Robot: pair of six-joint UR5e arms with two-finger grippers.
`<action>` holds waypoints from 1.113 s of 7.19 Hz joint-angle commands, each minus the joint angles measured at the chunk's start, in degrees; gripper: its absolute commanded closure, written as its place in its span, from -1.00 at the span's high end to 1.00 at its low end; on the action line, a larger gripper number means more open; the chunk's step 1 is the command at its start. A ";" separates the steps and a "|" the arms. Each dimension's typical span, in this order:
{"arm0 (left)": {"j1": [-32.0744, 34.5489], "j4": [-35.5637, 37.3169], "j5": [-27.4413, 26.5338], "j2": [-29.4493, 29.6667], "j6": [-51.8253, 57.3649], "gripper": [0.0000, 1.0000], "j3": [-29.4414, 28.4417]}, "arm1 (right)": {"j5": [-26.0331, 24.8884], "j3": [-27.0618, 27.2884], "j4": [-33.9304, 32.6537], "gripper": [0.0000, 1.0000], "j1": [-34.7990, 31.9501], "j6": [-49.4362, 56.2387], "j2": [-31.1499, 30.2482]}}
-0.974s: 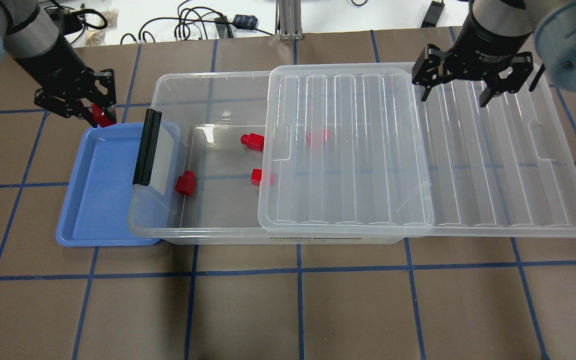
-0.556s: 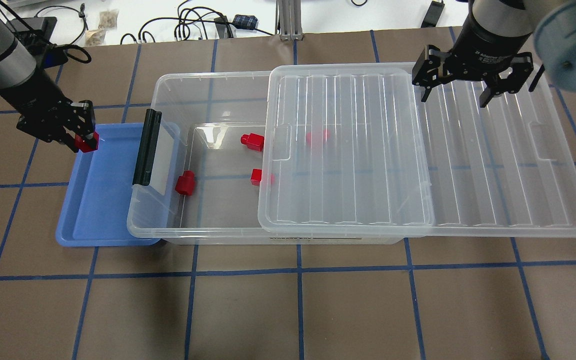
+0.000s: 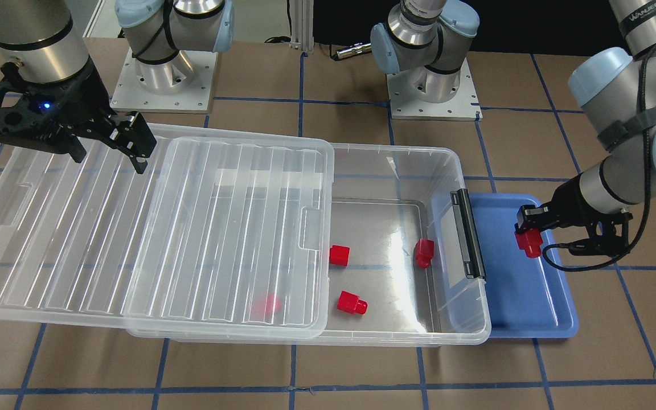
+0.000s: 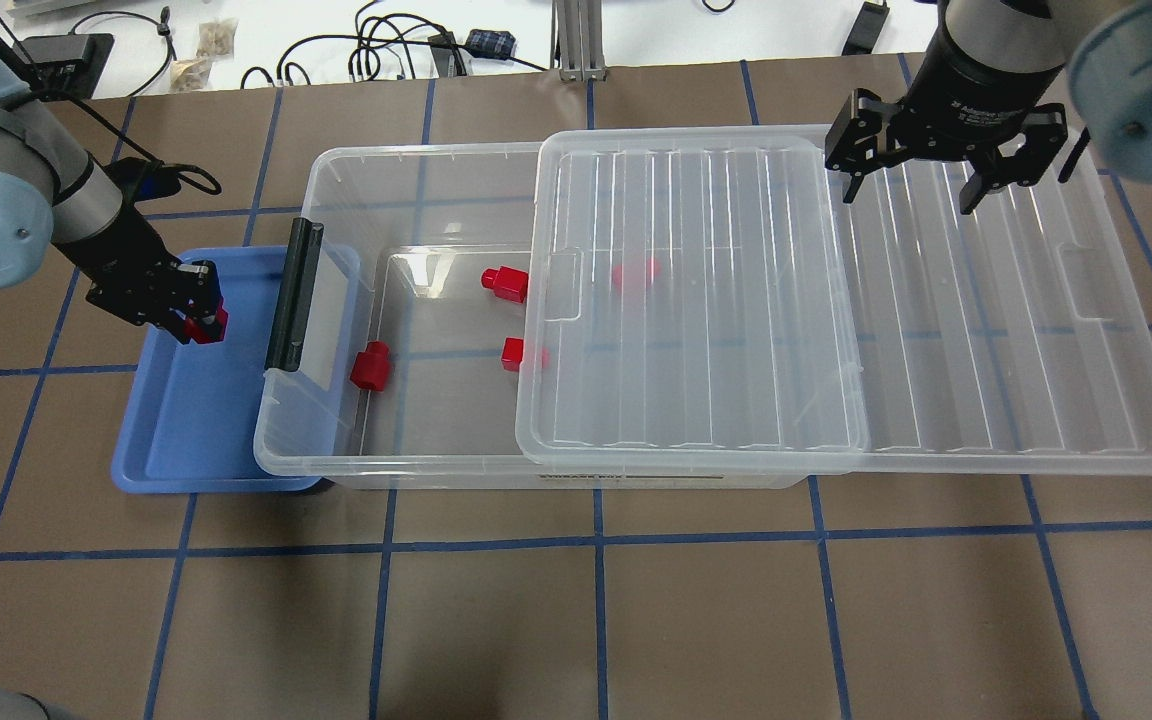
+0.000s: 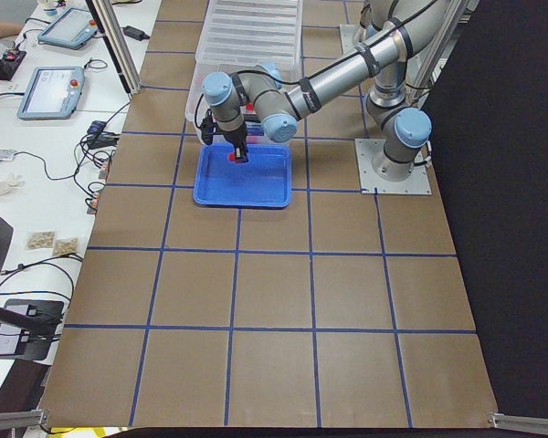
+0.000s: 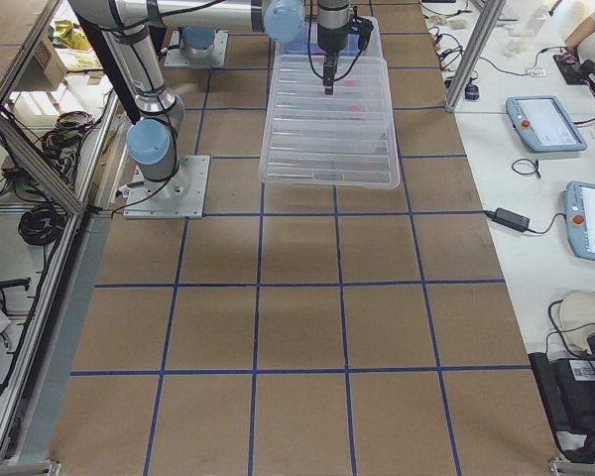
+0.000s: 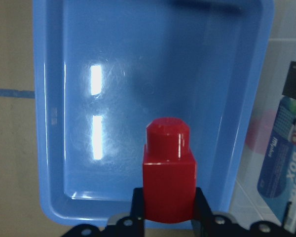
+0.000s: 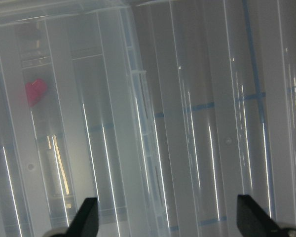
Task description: Place red block in blue tray from box
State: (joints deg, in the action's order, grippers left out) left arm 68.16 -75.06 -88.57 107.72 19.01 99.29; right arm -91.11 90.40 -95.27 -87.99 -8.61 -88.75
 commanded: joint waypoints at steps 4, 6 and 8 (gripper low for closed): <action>-1.45 3.87 -0.02 6.53 0.41 -1.00 1.69 | 0.06 -0.14 -0.01 1.00 0.01 0.00 -0.02; -1.45 4.13 -0.11 6.62 0.68 0.99 1.52 | 0.06 -0.05 0.00 1.00 0.10 0.00 0.07; -1.36 4.05 -0.28 5.14 0.77 1.00 0.65 | -0.03 -0.58 -0.18 1.00 1.06 2.61 0.50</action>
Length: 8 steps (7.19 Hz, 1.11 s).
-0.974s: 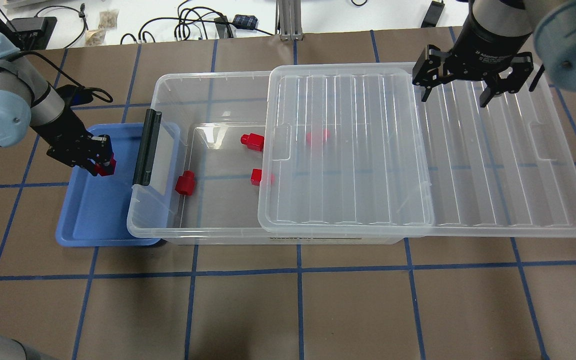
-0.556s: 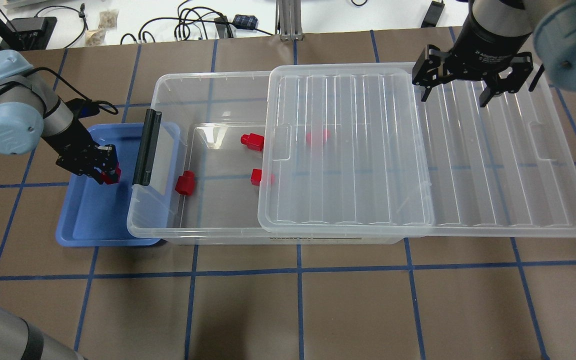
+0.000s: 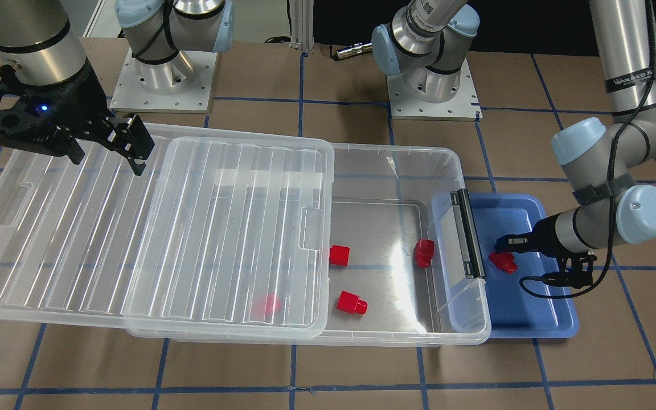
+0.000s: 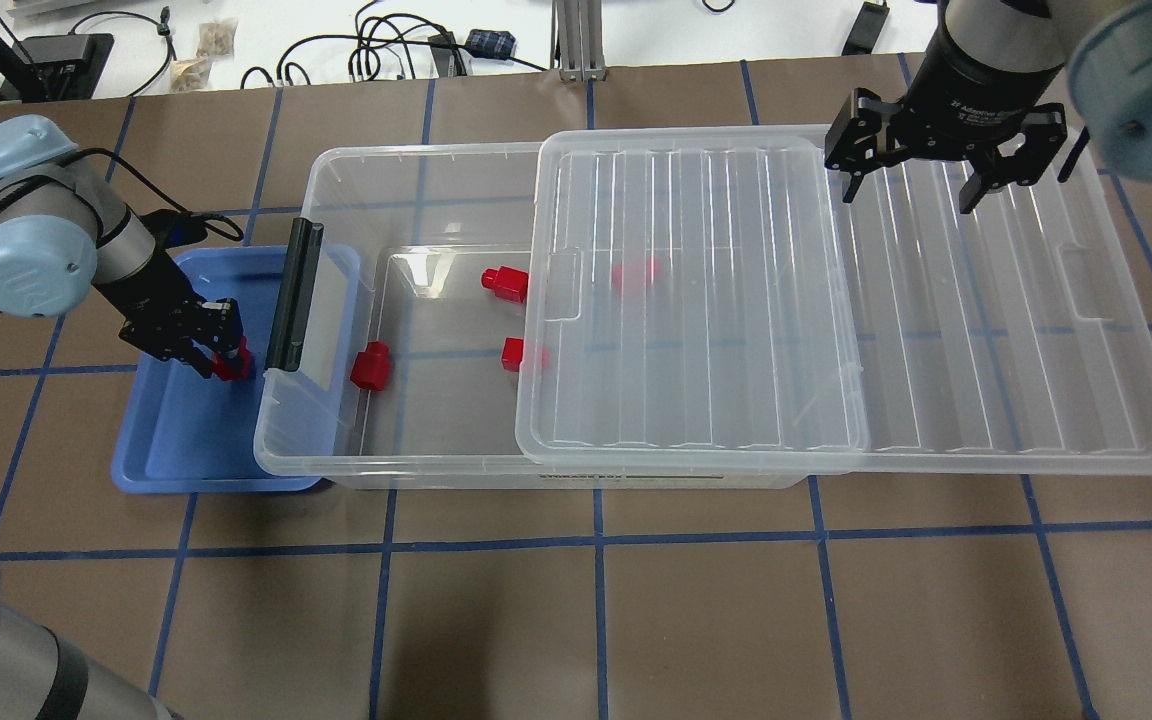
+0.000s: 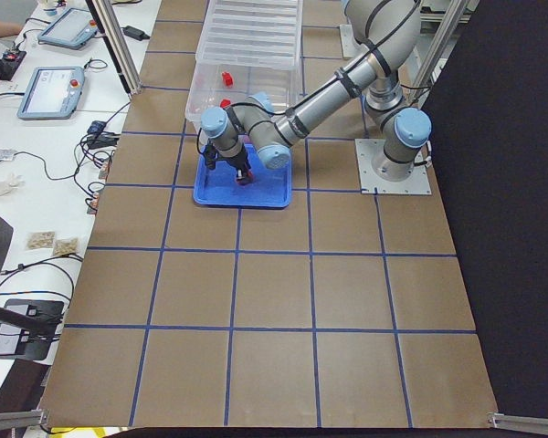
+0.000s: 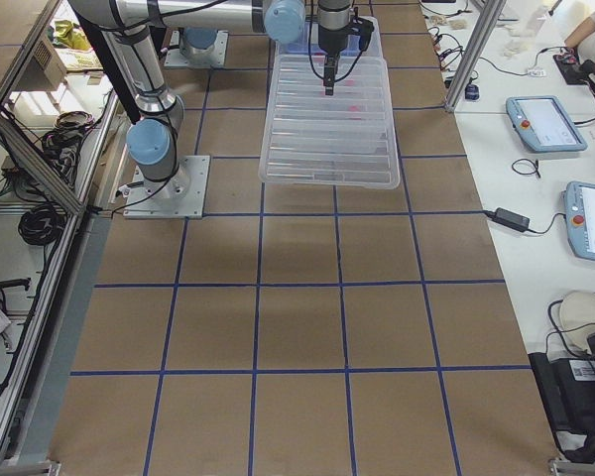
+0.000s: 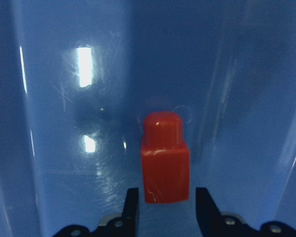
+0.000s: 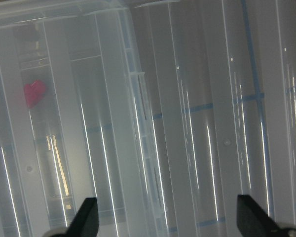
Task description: Place red block in blue tray from box
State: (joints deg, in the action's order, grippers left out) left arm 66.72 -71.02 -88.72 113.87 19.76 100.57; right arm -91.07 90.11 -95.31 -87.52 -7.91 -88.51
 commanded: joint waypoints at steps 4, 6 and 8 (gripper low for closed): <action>3.57 -12.61 0.12 -9.87 -5.42 1.00 -12.22 | -1.39 0.51 0.30 1.00 16.99 20.27 0.35; 10.59 -14.31 -0.05 -16.81 -8.66 1.00 -12.42 | -1.13 1.73 -0.66 1.00 27.35 33.59 2.01; 13.25 -17.03 -0.14 -21.49 -10.17 1.00 -11.63 | -1.04 3.31 -3.54 1.00 35.28 41.72 5.43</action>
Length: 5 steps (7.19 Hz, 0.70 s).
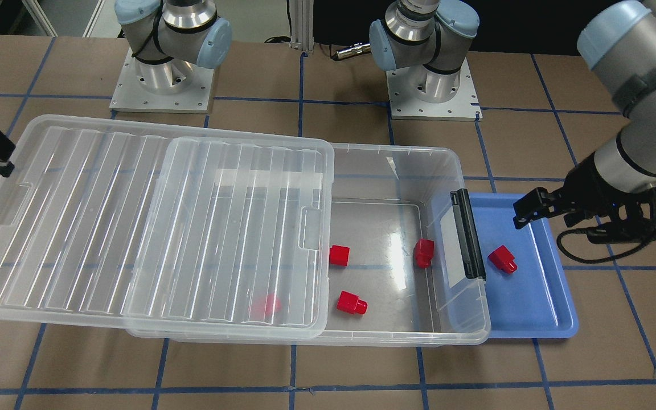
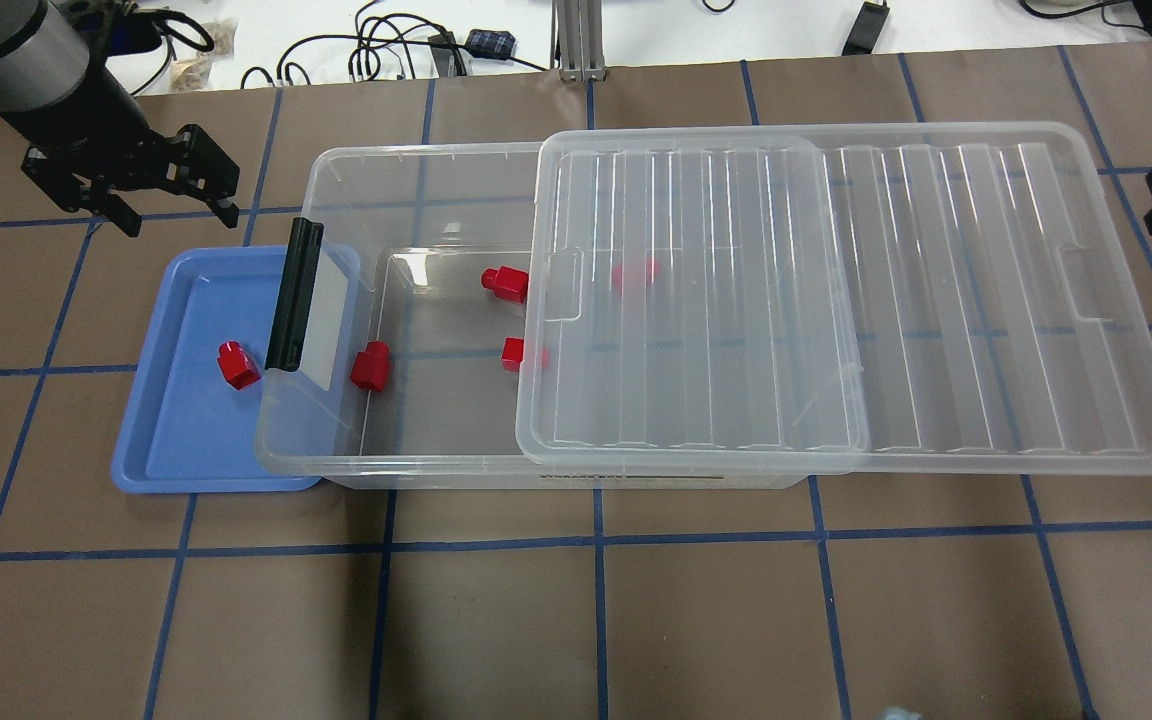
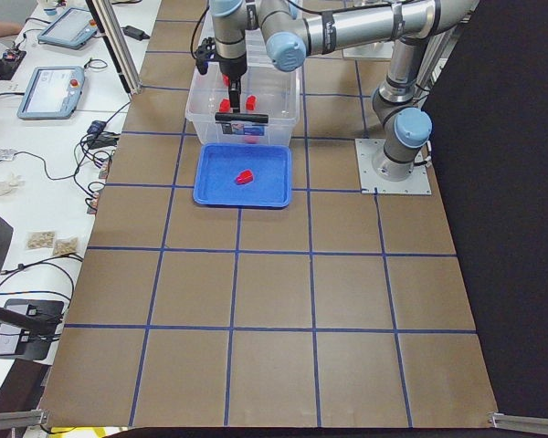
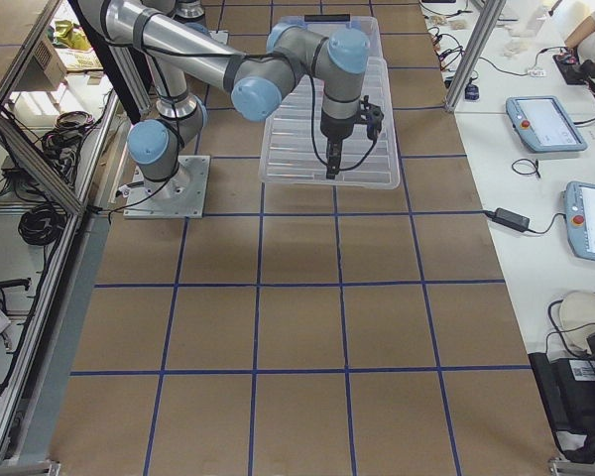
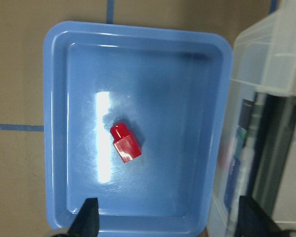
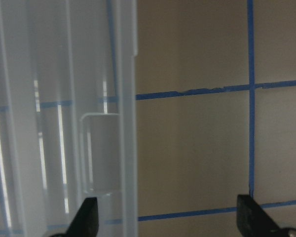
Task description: Place red block in blue tray from box
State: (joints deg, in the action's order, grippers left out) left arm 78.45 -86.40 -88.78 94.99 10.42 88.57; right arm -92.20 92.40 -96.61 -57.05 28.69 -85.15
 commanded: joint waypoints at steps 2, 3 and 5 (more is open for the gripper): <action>1.88 -1.58 0.09 -4.10 -1.01 1.00 1.77 | 0.00 3.39 -6.22 1.00 5.98 7.25 3.94; 2.84 -2.71 0.36 -5.24 -2.06 1.00 1.87 | 0.09 4.79 -6.05 1.00 5.98 6.64 3.86; 5.31 -2.72 0.01 -5.78 -1.99 1.00 4.22 | 0.71 6.56 -7.80 1.00 5.90 6.20 3.94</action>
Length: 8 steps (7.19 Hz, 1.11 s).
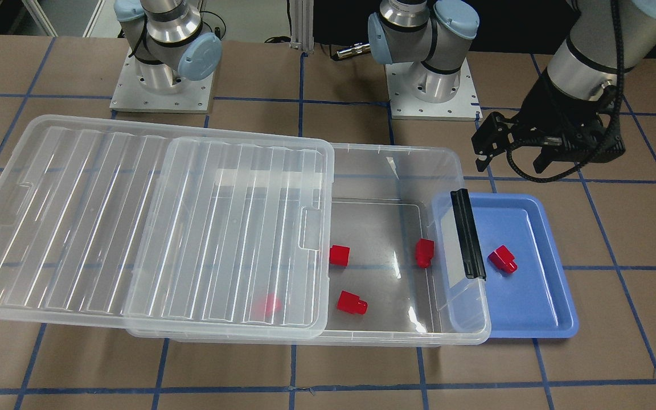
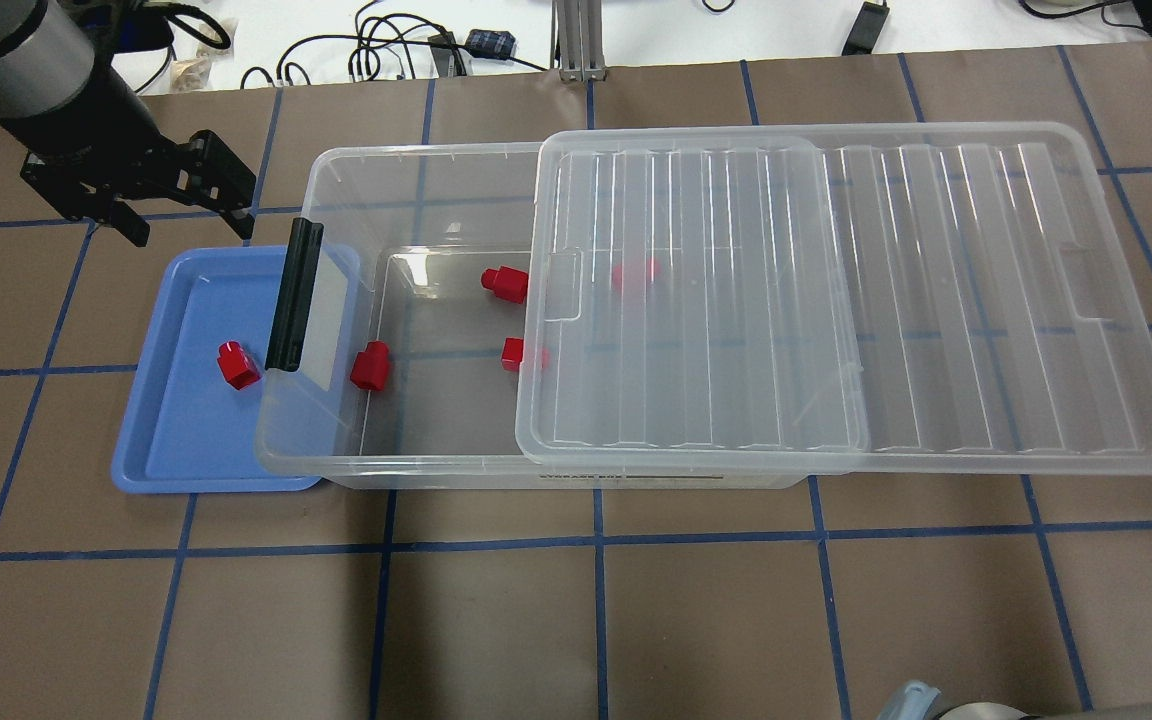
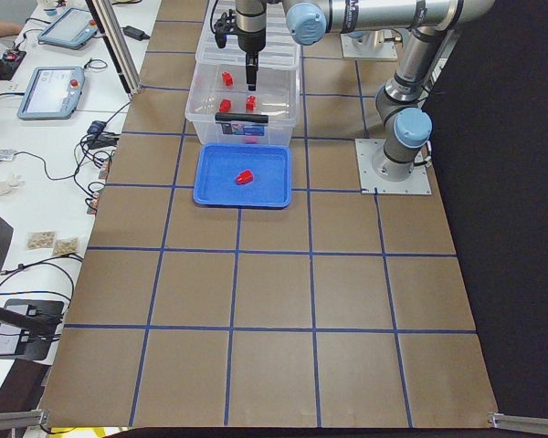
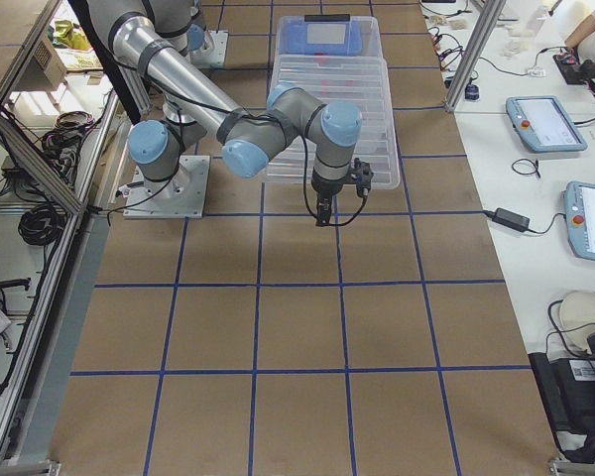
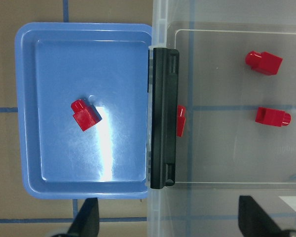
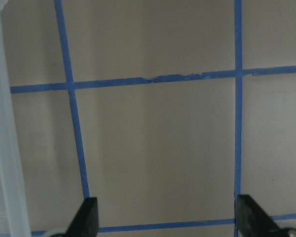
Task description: Place red block in blue tray from box
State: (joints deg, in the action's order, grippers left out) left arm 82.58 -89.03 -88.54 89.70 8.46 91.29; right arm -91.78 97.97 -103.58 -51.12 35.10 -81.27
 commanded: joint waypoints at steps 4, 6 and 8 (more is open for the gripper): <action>1.27 -0.27 -0.40 -1.98 0.42 1.00 3.19 | 1.50 2.13 -0.75 1.00 -1.69 -4.25 0.32; 1.27 -0.27 -0.40 -2.07 0.07 1.00 3.10 | 3.17 3.19 -0.75 1.00 -2.31 -5.64 -0.47; 1.27 -0.53 -0.40 -1.98 0.06 1.00 3.10 | 3.53 3.28 -0.75 1.00 -4.85 -6.44 -0.56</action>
State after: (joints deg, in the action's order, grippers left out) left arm 83.85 -89.48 -88.94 87.70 8.55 94.39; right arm -88.67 101.17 -104.33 -54.55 29.34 -81.66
